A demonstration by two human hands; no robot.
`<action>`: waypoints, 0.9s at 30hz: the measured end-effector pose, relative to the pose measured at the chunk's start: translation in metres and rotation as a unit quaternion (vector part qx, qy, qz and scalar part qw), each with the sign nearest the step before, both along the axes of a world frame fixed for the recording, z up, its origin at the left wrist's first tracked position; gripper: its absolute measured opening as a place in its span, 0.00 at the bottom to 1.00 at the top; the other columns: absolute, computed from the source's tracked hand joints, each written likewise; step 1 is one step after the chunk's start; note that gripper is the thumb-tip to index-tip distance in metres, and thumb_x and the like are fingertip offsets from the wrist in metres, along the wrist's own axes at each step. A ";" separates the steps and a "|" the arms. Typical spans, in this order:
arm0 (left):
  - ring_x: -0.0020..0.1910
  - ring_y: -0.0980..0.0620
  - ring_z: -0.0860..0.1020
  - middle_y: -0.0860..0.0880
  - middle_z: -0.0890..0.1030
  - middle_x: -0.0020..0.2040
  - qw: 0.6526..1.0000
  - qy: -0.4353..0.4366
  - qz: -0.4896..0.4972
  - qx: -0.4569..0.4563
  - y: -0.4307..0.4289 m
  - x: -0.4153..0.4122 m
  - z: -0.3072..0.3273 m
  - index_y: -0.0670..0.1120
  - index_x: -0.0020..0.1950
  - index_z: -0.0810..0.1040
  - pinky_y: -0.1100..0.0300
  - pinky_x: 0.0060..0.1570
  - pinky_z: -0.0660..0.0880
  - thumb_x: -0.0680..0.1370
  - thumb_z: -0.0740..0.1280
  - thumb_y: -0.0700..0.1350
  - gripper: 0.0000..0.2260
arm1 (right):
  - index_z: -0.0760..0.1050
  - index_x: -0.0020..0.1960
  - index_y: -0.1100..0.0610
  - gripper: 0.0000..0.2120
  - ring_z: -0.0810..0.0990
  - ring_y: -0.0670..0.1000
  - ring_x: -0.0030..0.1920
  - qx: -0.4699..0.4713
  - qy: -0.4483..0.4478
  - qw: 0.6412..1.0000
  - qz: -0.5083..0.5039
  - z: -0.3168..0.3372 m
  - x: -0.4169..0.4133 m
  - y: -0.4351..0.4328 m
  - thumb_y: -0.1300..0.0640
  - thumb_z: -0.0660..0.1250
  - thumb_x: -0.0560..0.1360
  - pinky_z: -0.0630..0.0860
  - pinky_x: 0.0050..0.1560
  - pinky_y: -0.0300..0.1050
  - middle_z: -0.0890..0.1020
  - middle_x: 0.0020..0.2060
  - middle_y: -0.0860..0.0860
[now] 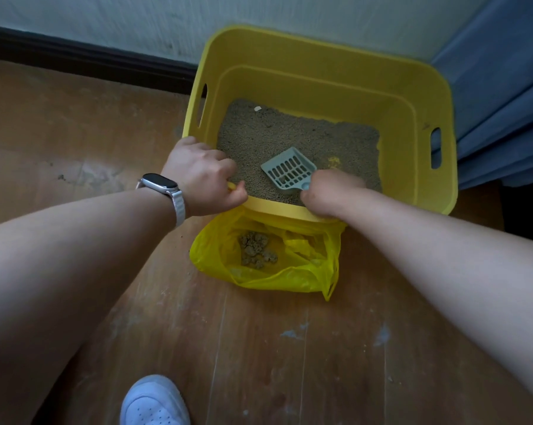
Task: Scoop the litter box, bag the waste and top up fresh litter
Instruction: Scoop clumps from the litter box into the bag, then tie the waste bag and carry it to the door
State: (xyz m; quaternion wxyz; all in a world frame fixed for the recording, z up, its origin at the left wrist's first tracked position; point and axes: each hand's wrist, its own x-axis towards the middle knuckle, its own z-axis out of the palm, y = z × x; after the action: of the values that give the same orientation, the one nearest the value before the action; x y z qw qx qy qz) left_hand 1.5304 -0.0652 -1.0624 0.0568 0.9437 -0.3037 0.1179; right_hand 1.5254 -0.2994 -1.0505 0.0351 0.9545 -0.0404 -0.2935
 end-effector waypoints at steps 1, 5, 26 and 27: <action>0.26 0.48 0.66 0.48 0.71 0.24 1.000 0.002 0.000 0.001 0.000 0.000 0.000 0.44 0.29 0.76 0.57 0.37 0.61 0.73 0.60 0.56 0.20 | 0.74 0.59 0.55 0.16 0.75 0.55 0.44 0.000 0.007 1.000 -0.002 -0.002 0.000 0.000 0.47 0.59 0.78 0.70 0.39 0.45 0.75 0.46 0.51; 0.26 0.49 0.64 0.49 0.71 0.24 1.000 0.001 0.000 0.001 0.000 0.000 0.001 0.44 0.28 0.76 0.57 0.36 0.60 0.73 0.61 0.56 0.20 | 0.74 0.60 0.55 0.18 0.75 0.56 0.45 0.001 0.014 1.000 -0.016 -0.008 0.004 0.005 0.45 0.61 0.77 0.72 0.43 0.45 0.76 0.48 0.53; 0.30 0.45 0.73 0.48 0.75 0.28 0.997 0.039 -0.009 0.059 -0.003 -0.007 0.015 0.44 0.33 0.79 0.55 0.39 0.66 0.74 0.55 0.59 0.24 | 0.76 0.47 0.53 0.10 0.75 0.54 0.44 0.166 -0.182 0.967 0.056 0.062 -0.071 -0.041 0.47 0.60 0.77 0.67 0.39 0.46 0.75 0.41 0.49; 0.30 0.45 0.73 0.48 0.75 0.28 0.997 0.042 -0.008 0.070 -0.004 -0.008 0.017 0.44 0.33 0.80 0.54 0.40 0.66 0.74 0.54 0.59 0.24 | 0.76 0.47 0.53 0.10 0.74 0.53 0.44 0.176 -0.182 0.966 0.053 0.061 -0.080 -0.043 0.48 0.61 0.77 0.66 0.39 0.46 0.74 0.40 0.48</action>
State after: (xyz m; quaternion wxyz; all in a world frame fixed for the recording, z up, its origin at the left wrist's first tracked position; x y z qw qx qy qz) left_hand 1.5225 -0.0689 -1.0456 0.0045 0.9470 -0.3164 0.0563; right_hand 1.4450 -0.3426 -0.9892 -0.1263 0.9836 0.0569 -0.1154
